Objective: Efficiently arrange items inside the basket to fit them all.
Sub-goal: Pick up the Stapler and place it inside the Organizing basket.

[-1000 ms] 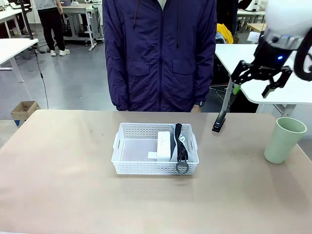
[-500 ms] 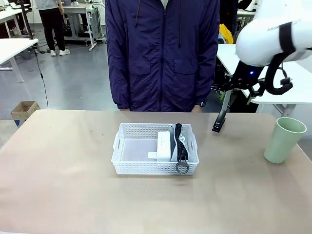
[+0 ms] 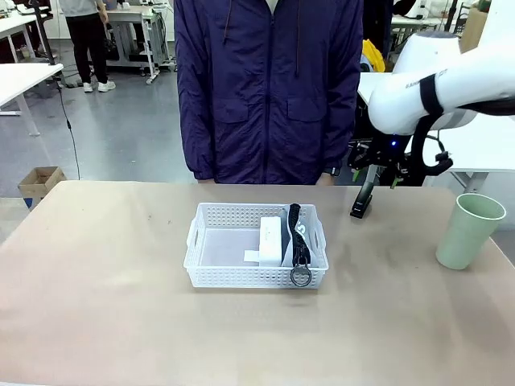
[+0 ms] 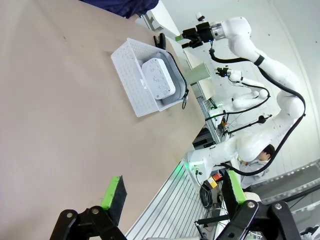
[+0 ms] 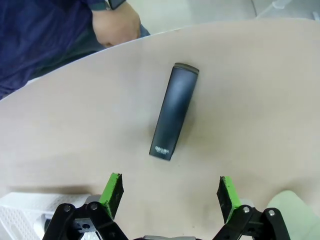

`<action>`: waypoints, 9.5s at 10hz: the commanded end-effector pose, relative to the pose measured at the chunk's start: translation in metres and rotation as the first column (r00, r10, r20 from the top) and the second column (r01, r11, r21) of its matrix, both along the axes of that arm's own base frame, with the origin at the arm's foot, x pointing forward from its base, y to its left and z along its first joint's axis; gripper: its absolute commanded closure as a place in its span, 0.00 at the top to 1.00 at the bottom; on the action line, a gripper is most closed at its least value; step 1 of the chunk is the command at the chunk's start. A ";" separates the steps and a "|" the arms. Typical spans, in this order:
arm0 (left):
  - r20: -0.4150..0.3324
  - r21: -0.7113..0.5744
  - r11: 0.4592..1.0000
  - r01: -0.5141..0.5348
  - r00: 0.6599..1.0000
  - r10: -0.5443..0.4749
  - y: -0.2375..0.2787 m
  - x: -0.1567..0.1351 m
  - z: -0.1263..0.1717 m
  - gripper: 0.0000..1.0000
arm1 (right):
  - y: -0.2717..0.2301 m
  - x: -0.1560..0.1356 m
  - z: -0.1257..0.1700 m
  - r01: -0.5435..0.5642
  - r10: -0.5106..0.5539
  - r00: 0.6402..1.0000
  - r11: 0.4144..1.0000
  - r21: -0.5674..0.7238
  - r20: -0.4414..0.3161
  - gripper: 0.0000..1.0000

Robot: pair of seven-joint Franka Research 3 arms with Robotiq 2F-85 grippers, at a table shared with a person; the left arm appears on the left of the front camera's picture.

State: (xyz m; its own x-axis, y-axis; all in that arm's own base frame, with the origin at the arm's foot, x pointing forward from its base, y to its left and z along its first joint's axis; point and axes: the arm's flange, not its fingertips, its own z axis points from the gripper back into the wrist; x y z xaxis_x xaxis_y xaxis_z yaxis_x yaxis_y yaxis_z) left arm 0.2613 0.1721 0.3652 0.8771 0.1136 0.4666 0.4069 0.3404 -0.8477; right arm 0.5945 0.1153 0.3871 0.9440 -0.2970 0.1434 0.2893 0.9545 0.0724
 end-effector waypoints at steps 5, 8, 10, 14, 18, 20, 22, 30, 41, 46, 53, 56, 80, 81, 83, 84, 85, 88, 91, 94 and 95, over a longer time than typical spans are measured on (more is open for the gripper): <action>-0.007 -0.017 1.000 -0.004 1.000 0.004 0.000 -0.002 0.004 1.00 | 0.005 0.025 -0.025 -0.092 0.089 0.995 0.992 -0.091 -0.037 1.00; -0.007 -0.017 1.000 -0.004 1.000 0.004 0.000 -0.002 0.004 1.00 | 0.003 0.031 -0.024 -0.006 0.004 0.997 1.000 -0.023 -0.080 1.00; -0.007 -0.017 1.000 -0.004 1.000 0.004 0.000 -0.002 0.004 1.00 | 0.004 0.035 -0.025 0.208 -0.201 0.976 0.975 0.073 -0.088 1.00; -0.007 -0.017 1.000 -0.004 1.000 0.004 0.000 -0.002 0.004 1.00 | 0.006 0.039 -0.028 0.250 -0.242 0.964 0.966 0.068 -0.105 1.00; -0.007 -0.017 1.000 -0.004 1.000 0.004 0.000 -0.002 0.004 1.00 | 0.005 0.050 -0.044 0.284 -0.277 0.952 0.958 0.037 -0.131 1.00; -0.007 -0.017 1.000 -0.004 1.000 0.004 0.000 -0.002 0.004 1.00 | 0.005 0.058 -0.059 0.317 -0.314 0.943 0.949 0.004 -0.110 1.00; -0.007 -0.017 1.000 -0.004 1.000 0.004 0.000 -0.002 0.004 1.00 | 0.004 0.061 -0.065 0.320 -0.319 0.939 0.947 -0.019 -0.130 1.00; -0.007 -0.017 1.000 -0.004 1.000 0.004 0.000 -0.002 0.004 1.00 | 0.004 0.065 -0.076 0.339 -0.348 0.923 0.938 -0.076 -0.164 1.00; -0.007 -0.017 1.000 -0.004 1.000 0.004 0.000 -0.002 0.004 1.00 | 0.008 0.068 -0.081 0.311 -0.335 0.920 0.940 -0.143 -0.203 0.00; -0.007 -0.017 1.000 -0.004 1.000 0.004 0.000 -0.002 0.004 1.00 | -0.013 0.022 0.001 0.127 -0.137 0.978 0.989 -0.072 -0.155 0.00; -0.007 -0.017 1.000 -0.004 1.000 0.004 0.000 -0.002 0.004 1.00 | 0.011 -0.176 0.102 -0.680 0.670 0.733 0.717 -0.151 -0.117 0.00; -0.007 -0.017 1.000 -0.004 1.000 0.004 0.000 -0.002 0.004 1.00 | -0.012 -0.203 0.094 -0.977 0.975 0.212 0.211 -0.018 -0.069 0.00; -0.007 -0.017 1.000 -0.004 1.000 0.004 0.000 -0.002 0.004 1.00 | 0.344 -0.150 0.051 -0.994 0.994 -0.071 -0.064 0.092 -0.079 0.37; -0.007 -0.017 1.000 -0.004 1.000 0.004 0.000 -0.002 0.004 1.00 | 0.342 -0.151 0.048 -0.993 0.993 -0.079 -0.070 0.098 -0.084 0.37; -0.007 -0.017 1.000 -0.004 1.000 0.004 0.000 -0.002 0.004 1.00 | 0.339 -0.144 0.045 -0.998 0.995 -0.026 -0.021 0.053 -0.097 0.37; -0.007 -0.017 1.000 -0.004 1.000 0.004 0.000 -0.002 0.004 1.00 | 0.339 -0.144 0.045 -0.998 0.995 -0.026 -0.021 0.053 -0.097 0.37; -0.007 -0.017 1.000 -0.004 1.000 0.004 0.000 -0.002 0.004 1.00 | 0.339 -0.144 0.045 -0.998 0.995 -0.026 -0.021 0.053 -0.097 0.37; -0.007 -0.017 1.000 -0.004 1.000 0.004 0.000 -0.002 0.004 1.00 | 0.340 -0.139 0.018 -0.997 0.996 0.058 0.062 0.052 -0.072 0.37; -0.007 -0.017 1.000 -0.004 1.000 0.004 0.000 -0.002 0.004 1.00 | 0.341 -0.143 -0.016 -0.987 0.985 0.138 0.145 0.064 -0.104 0.40; -0.007 -0.017 1.000 -0.004 1.000 0.004 0.000 -0.002 0.004 1.00 | 0.342 -0.144 -0.034 -0.979 0.974 0.174 0.187 0.081 -0.144 0.40; -0.007 -0.017 1.000 -0.004 1.000 0.004 0.000 -0.002 0.004 1.00 | 0.342 -0.142 -0.036 -0.980 0.976 0.170 0.182 0.086 -0.136 0.40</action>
State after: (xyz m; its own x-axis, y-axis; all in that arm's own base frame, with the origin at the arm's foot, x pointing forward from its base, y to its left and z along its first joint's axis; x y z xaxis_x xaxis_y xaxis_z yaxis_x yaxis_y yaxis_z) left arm 0.2610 0.1725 0.3653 0.8771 0.1145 0.4664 0.4062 0.3411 -0.8477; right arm 0.4539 0.4565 0.3513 0.4474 0.8943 -0.0119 -0.8859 0.4449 0.1312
